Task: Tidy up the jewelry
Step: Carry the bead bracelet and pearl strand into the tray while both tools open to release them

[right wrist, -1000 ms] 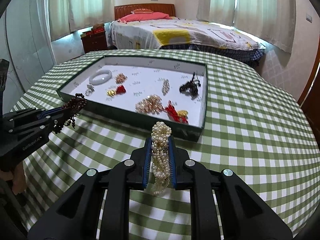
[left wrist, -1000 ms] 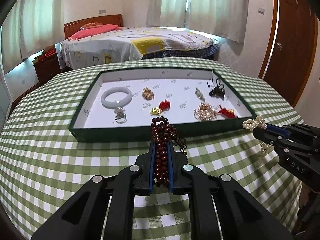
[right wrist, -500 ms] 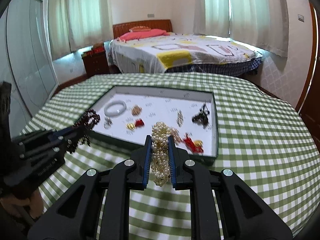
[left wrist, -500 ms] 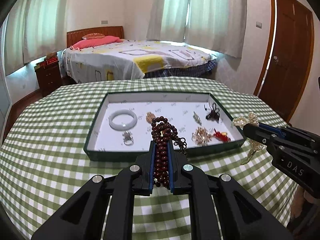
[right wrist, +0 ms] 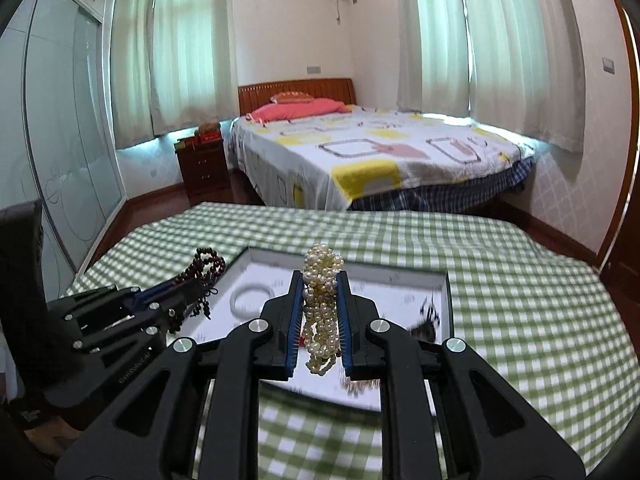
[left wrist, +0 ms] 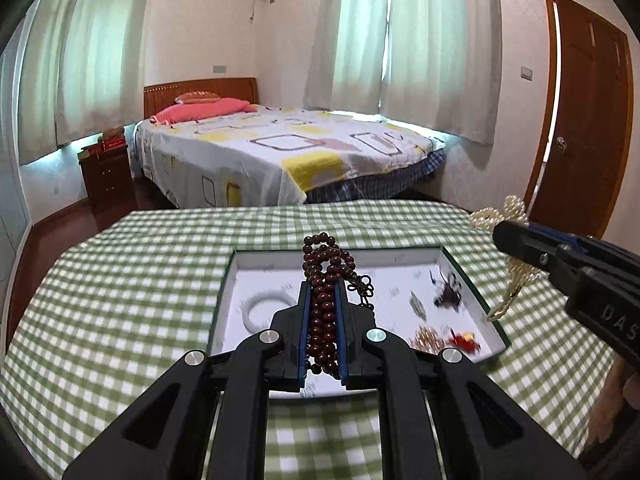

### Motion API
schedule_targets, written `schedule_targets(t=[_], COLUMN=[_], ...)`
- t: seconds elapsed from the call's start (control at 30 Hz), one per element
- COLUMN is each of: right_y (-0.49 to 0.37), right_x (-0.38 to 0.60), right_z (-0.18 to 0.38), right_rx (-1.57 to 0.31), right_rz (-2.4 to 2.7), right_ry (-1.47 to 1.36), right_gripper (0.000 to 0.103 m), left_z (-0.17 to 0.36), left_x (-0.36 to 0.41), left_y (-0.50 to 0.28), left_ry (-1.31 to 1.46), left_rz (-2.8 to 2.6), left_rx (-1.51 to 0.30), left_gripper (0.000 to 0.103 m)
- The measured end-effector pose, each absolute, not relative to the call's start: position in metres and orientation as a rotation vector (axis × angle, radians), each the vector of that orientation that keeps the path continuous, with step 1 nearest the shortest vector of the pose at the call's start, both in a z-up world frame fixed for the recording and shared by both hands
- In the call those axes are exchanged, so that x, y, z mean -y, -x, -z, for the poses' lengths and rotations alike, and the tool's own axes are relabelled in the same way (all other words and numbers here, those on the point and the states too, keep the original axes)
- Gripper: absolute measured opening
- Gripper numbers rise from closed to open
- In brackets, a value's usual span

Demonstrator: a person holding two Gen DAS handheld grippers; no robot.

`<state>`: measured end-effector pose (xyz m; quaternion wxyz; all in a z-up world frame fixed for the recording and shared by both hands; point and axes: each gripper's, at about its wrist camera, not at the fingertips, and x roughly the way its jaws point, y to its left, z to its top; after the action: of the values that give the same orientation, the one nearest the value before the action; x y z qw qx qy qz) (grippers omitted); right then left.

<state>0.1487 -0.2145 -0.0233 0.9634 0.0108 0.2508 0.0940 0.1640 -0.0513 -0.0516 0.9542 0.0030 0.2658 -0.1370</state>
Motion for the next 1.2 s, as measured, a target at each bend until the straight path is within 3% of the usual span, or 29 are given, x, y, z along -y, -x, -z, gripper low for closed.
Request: schedule_targets(t=[0.5,1.2], right_y=[-0.227,-0.322], right_x=[0.218,0.221], right_z=[0.006,0.137], right_rx=[-0.447,-0.792], right_rz=[-0.171,-0.13], right_ry=[-0.034,-0.091], right_gripper=[0.016,0.016], left_z=[0.041,0.13], left_x=[0.058,0.083], left_y=[-0.238,-0.329], left_ry=[0.001,-0.085], left_rz=[0.237,0.181], left_rx=[-0.516,-0.805], left_gripper=[0.011,0.012])
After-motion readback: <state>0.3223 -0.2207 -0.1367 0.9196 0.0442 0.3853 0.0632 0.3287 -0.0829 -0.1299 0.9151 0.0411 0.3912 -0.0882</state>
